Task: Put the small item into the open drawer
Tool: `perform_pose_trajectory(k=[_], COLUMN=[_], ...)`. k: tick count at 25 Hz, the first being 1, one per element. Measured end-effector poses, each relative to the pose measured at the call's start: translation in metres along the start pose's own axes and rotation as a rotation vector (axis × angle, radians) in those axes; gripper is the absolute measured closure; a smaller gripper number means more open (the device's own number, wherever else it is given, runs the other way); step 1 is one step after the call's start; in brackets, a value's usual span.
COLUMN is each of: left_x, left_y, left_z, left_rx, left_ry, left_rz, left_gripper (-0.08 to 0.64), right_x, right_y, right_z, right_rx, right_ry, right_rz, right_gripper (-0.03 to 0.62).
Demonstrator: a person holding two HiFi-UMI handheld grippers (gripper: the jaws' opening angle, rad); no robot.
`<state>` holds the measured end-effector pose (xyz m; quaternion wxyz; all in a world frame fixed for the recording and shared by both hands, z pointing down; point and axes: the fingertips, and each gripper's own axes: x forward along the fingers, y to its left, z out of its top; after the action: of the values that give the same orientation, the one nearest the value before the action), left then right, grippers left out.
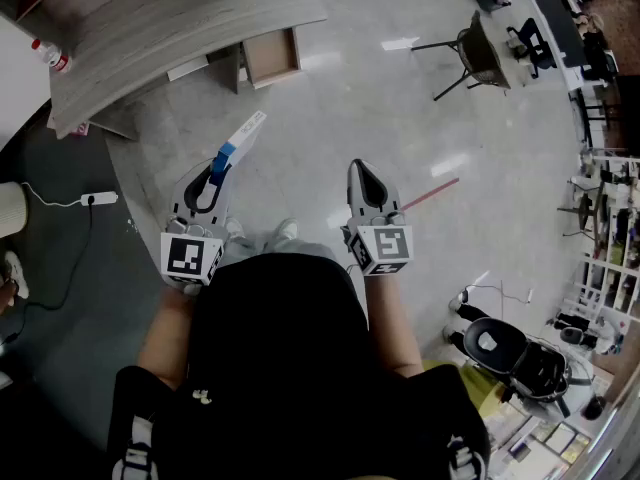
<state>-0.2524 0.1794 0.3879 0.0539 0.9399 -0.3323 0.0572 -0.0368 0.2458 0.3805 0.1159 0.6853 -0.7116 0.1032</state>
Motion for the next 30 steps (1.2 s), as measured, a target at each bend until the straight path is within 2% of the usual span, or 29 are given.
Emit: perform_pose_trajectory(k=[6,18,24,30], left_x=[0.004,0.045,0.068,0.108], left_y=[-0.018,-0.090,-0.112,-0.125], left_z=[-0.003,0.026,0.020,0.002], left_rx=[0.004,0.062,0.058,0.056], left_ry=[0.014,0.002,0.031,0.049], left_rz=[-0.017,-0.037,-0.010,-0.006], left_gripper=[0.474,0.474,0.474,0.474], right_x=[-0.010,-0.052,-0.065,-0.049], right_y=[-0.008,-0.069,-0.104,-0.143], right_z=[-0.009,-0.011,-0.020,-0.045], right_rx=[-0.001,0.050,0.076,0.114], right_ry=[-0.007,-0.070,-0.082,-0.060], right_rz=[0.003,0.002,-0.003,-0.010], right_gripper=[0.580,0.580,0.580,0.580])
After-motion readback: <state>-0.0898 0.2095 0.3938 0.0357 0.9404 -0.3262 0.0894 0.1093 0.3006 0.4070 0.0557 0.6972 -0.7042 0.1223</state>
